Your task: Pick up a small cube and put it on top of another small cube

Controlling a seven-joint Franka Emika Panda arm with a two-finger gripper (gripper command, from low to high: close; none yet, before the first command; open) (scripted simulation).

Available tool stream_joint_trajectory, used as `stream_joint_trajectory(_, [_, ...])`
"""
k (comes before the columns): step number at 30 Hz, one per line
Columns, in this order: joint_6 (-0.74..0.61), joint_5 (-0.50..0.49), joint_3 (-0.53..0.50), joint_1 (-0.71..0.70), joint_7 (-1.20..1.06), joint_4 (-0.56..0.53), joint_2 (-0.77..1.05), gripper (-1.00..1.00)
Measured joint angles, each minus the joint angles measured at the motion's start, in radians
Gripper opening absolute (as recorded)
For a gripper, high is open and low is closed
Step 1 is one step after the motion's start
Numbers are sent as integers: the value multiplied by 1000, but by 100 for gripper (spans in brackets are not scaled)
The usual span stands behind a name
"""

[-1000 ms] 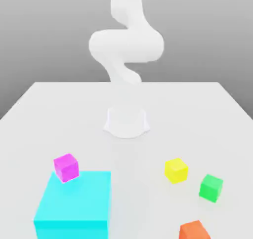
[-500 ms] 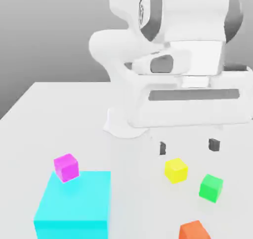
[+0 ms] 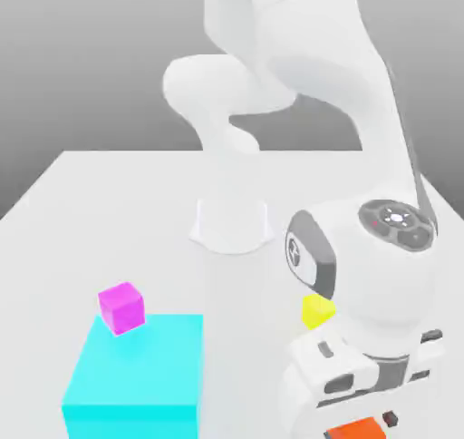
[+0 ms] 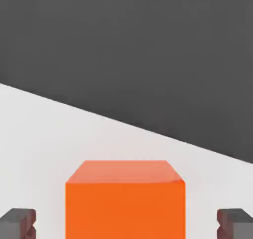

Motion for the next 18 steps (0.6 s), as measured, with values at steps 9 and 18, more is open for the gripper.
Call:
stream_joint_trajectory(9, [-95, 33, 31, -24, -24, -28, -122, -100])
stream_joint_trajectory(18, [-228, 112, -124, -192, 181, -215, -446, -100])
